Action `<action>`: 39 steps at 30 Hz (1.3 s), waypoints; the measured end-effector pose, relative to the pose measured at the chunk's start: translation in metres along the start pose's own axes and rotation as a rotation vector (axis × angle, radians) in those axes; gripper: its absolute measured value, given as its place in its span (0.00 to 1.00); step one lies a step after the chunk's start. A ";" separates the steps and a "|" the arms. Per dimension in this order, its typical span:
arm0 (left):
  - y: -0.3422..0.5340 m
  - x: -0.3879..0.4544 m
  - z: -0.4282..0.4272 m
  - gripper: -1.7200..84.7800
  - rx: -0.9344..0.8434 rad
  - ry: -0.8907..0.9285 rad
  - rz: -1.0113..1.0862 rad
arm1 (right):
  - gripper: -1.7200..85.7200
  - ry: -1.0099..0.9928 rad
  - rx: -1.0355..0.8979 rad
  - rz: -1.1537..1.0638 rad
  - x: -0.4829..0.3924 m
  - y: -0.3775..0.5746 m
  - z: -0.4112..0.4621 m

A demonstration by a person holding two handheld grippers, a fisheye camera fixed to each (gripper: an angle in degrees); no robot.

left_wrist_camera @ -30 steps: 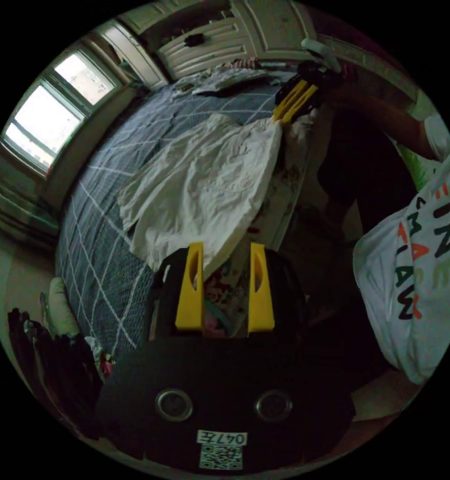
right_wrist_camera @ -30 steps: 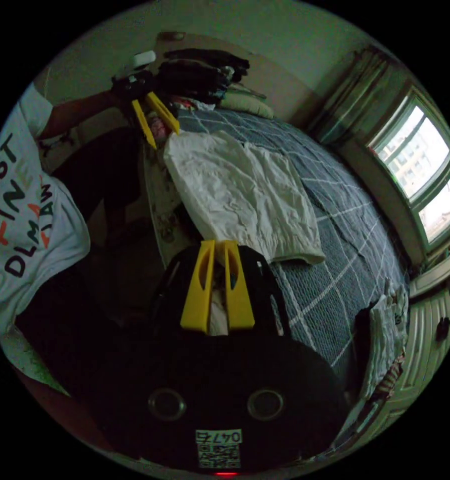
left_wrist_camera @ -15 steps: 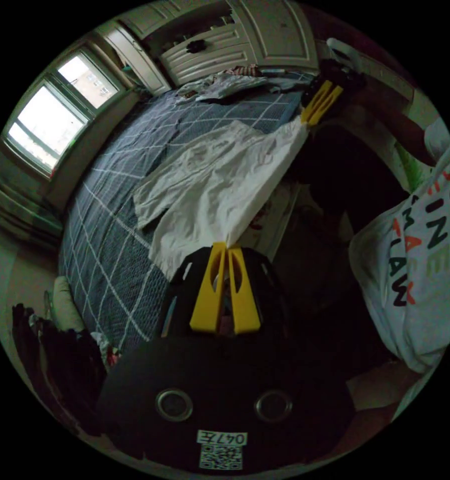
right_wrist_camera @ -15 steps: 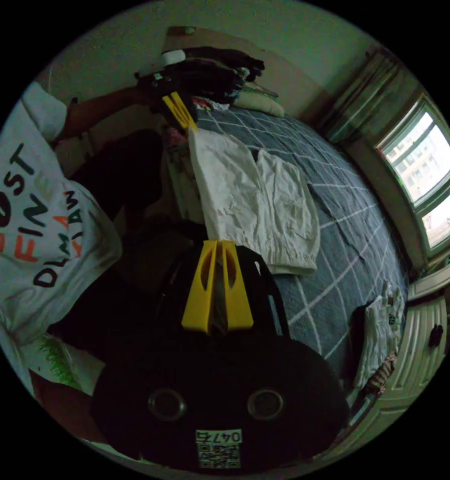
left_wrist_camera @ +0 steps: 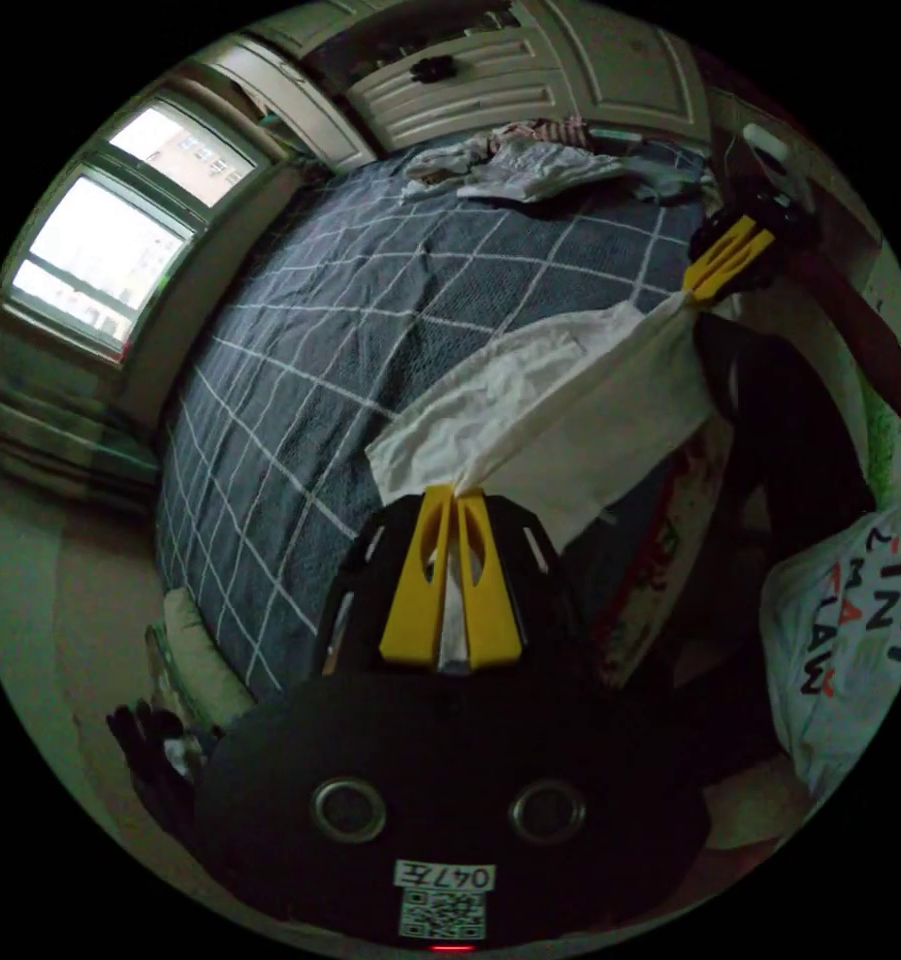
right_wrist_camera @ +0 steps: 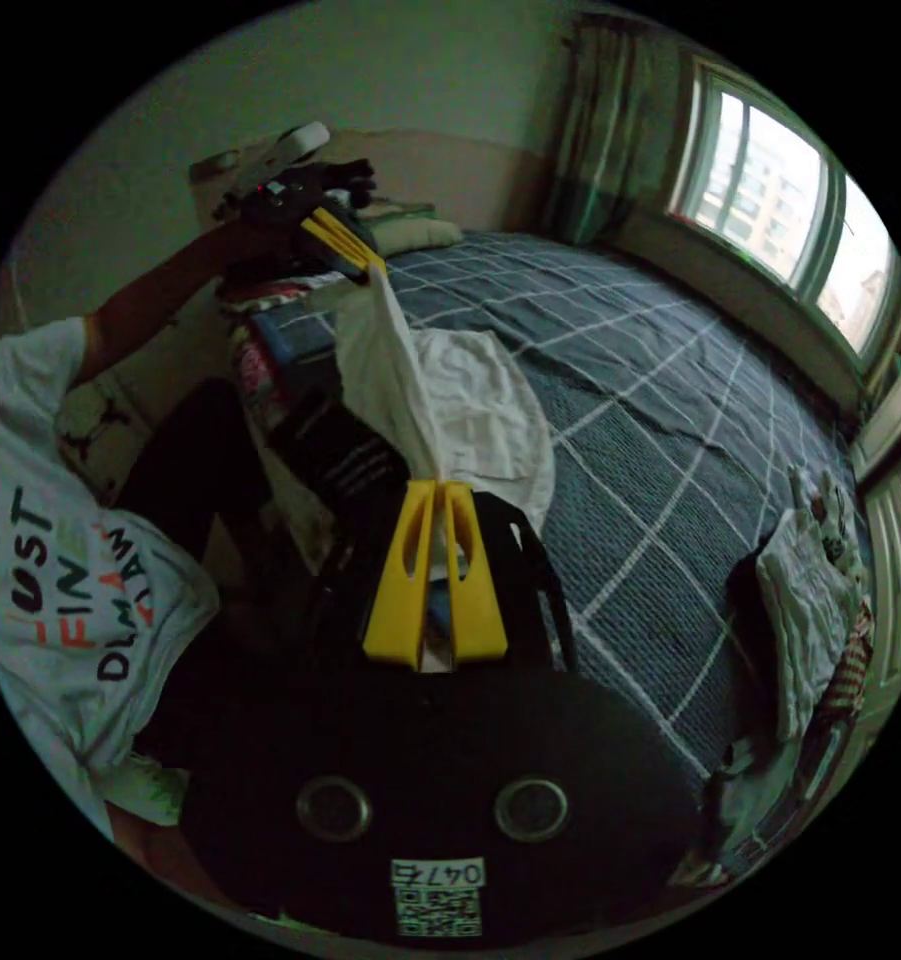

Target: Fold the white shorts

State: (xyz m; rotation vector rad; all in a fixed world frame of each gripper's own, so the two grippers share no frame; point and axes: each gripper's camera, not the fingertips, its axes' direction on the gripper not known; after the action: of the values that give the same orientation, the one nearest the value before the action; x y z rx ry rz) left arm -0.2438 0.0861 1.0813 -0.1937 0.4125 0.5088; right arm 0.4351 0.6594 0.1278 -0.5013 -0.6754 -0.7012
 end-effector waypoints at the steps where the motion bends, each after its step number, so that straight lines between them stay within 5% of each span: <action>1: -0.023 -0.012 0.016 0.01 -0.050 0.019 0.026 | 0.02 0.002 -0.010 0.014 0.011 0.000 0.005; 11: -0.135 -0.077 0.140 0.04 -0.255 0.135 0.104 | 0.02 -0.088 -0.019 0.264 0.156 0.046 0.085; 16: -0.152 -0.121 0.187 0.11 -0.285 0.146 -0.049 | 0.04 -0.120 0.051 0.351 0.188 0.072 0.100; 22: -0.104 -0.202 0.147 0.06 0.080 0.212 -0.480 | 0.09 0.011 0.155 0.386 0.197 0.087 0.068; 24: -0.090 -0.198 0.137 0.04 0.098 0.224 -0.451 | 0.08 0.046 0.213 0.316 0.178 0.077 0.049; 28: -0.070 -0.154 0.168 0.03 -0.091 0.011 -0.221 | 0.08 0.052 0.148 0.176 0.135 0.048 0.064; 32: -0.042 -0.161 0.220 0.03 -0.271 -0.044 -0.272 | 0.08 0.152 -0.033 0.102 0.115 0.030 0.118; 36: -0.008 -0.204 0.219 0.02 -0.152 0.033 -0.413 | 0.08 0.008 -0.021 0.191 0.134 0.032 0.124; 39: -0.010 -0.233 0.189 0.01 0.094 0.100 -0.428 | 0.08 0.079 0.135 0.158 0.119 0.011 0.091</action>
State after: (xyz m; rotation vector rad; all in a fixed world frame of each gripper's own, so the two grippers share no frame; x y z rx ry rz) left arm -0.3602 0.0301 1.3522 -0.2103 0.4762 0.0592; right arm 0.4755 0.6734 0.2723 -0.3955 -0.5974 -0.5204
